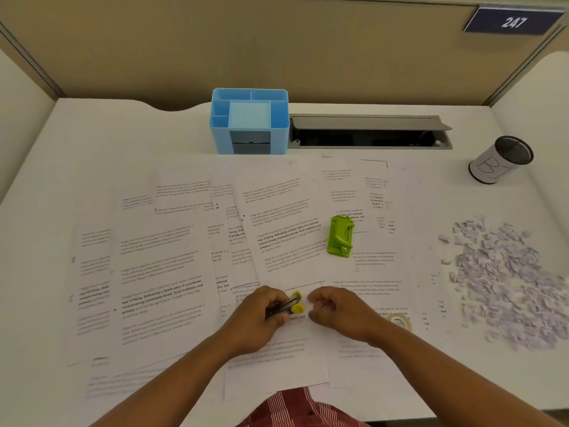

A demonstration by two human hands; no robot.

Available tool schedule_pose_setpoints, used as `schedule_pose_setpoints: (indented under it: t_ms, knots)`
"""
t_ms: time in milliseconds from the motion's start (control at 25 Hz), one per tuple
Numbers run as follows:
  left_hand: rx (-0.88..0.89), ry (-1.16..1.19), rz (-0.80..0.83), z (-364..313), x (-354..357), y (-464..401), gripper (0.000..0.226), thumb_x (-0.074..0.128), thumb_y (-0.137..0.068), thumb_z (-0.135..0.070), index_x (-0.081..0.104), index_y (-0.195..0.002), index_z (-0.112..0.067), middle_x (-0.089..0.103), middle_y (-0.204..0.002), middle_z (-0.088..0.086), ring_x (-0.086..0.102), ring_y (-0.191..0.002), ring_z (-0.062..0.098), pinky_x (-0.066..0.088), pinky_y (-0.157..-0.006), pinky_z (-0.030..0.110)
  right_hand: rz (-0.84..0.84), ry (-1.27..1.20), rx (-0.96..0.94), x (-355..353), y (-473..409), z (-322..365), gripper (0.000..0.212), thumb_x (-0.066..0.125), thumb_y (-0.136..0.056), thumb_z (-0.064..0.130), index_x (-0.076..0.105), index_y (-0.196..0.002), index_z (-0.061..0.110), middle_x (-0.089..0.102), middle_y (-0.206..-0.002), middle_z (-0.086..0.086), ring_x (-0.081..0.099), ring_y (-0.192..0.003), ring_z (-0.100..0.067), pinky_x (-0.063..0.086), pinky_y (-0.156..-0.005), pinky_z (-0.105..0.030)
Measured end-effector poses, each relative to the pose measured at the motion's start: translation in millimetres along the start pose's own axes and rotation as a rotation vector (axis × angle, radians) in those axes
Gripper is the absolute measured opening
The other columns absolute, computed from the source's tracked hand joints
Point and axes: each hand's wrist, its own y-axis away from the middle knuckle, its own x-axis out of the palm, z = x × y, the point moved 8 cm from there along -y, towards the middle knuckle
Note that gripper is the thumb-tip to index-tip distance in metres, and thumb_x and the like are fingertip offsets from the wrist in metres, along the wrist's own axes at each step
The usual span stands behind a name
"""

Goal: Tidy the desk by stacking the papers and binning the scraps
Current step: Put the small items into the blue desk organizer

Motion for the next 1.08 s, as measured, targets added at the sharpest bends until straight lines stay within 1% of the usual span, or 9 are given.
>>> schedule_pose_setpoints:
  t_ms: [120,320,480,560,640,760,880,960,1080]
  knots:
    - [0.010,0.056,0.005,-13.2,-13.2,-6.7,0.020,0.064,-0.097,-0.039,0.054,-0.115,-0.042,0.057,-0.115,-0.020,0.057,-0.104,0.001,0.048,-0.088,0.023,0.016,-0.200,-0.040,-4.4,3.2,27.4,0.040,0.078,-0.083,0.049,0.066,-0.118,0.033,0.072,-0.095,0.005,0.068,-0.086,-0.008,0.053,-0.074,-0.026]
    - [0.033,0.060,-0.010,-32.1,-41.9,-26.2,0.022,0.065,-0.096,-0.037,0.049,-0.110,-0.044,0.062,-0.112,-0.018,0.060,-0.104,0.003,0.052,-0.089,0.029,-0.036,-0.459,-0.090,-18.9,-9.9,63.6,0.026,0.078,-0.088,0.024,0.069,-0.113,0.019,0.072,-0.091,-0.018,0.071,-0.080,-0.020,0.056,-0.073,-0.031]
    - [0.055,-0.009,-0.109,-37.6,-72.3,-41.7,0.027,0.070,-0.092,-0.041,0.049,-0.108,-0.043,0.059,-0.107,-0.022,0.059,-0.096,0.003,0.053,-0.083,0.025,-0.093,-0.540,-0.059,-30.3,-28.5,80.0,0.026,0.078,-0.087,0.018,0.066,-0.108,0.009,0.073,-0.089,-0.021,0.073,-0.076,-0.022,0.059,-0.074,-0.031]
    - [0.066,-0.034,-0.162,-38.1,-92.9,-50.8,0.031,0.074,-0.088,-0.044,0.049,-0.107,-0.044,0.058,-0.104,-0.024,0.058,-0.094,0.001,0.051,-0.081,0.021,-0.158,-0.531,-0.063,-40.4,-42.5,88.9,0.022,0.080,-0.084,0.011,0.066,-0.099,0.005,0.072,-0.083,-0.022,0.071,-0.071,-0.020,0.059,-0.072,-0.033]
    - [0.104,-0.055,-0.133,-43.4,-112.5,-65.0,0.032,0.076,-0.085,-0.048,0.052,-0.106,-0.045,0.056,-0.104,-0.025,0.057,-0.094,-0.001,0.050,-0.079,0.020,-0.250,-0.424,-0.106,-58.6,-55.1,101.7,0.012,0.082,-0.081,0.007,0.070,-0.084,0.011,0.073,-0.076,-0.015,0.068,-0.066,-0.016,0.059,-0.072,-0.039]
    - [0.140,-0.082,-0.119,-48.7,-166.8,-95.3,0.033,0.077,-0.083,-0.052,0.057,-0.108,-0.044,0.056,-0.111,-0.023,0.057,-0.096,0.000,0.052,-0.079,0.022,-0.344,-0.228,-0.194,-97.1,-76.2,141.6,0.017,0.083,-0.078,0.007,0.073,-0.070,0.019,0.074,-0.069,-0.002,0.068,-0.063,-0.015,0.056,-0.068,-0.037]
    - [0.091,-0.128,-0.348,-47.3,-247.8,-136.8,0.037,0.066,-0.093,-0.048,0.056,-0.127,-0.038,0.054,-0.138,-0.011,0.056,-0.116,0.006,0.055,-0.096,0.030,-0.401,-0.178,-0.287,-140.5,-97.6,191.8,0.014,0.083,-0.079,0.010,0.075,-0.075,0.019,0.075,-0.071,0.003,0.071,-0.068,-0.017,0.060,-0.071,-0.038]
    - [-0.006,-0.251,-0.480,-36.8,-291.0,-163.3,0.054,0.060,-0.098,-0.044,0.042,-0.148,-0.033,0.038,-0.158,-0.007,0.043,-0.139,0.015,0.044,-0.112,0.037,-0.460,-0.170,-0.334,-165.0,-118.6,222.4,0.011,0.082,-0.081,0.012,0.074,-0.077,0.020,0.075,-0.073,0.003,0.071,-0.072,-0.018,0.062,-0.075,-0.040]
    - [-0.158,-0.379,-0.522,-11.8,-316.9,-190.8,0.058,0.051,-0.102,-0.045,0.034,-0.155,-0.026,0.035,-0.162,-0.004,0.038,-0.145,0.020,0.035,-0.116,0.038,-0.538,-0.222,-0.393,-189.0,-151.9,258.2,0.010,0.080,-0.084,0.017,0.073,-0.077,0.019,0.074,-0.075,-0.003,0.071,-0.077,-0.029,0.061,-0.079,-0.051]
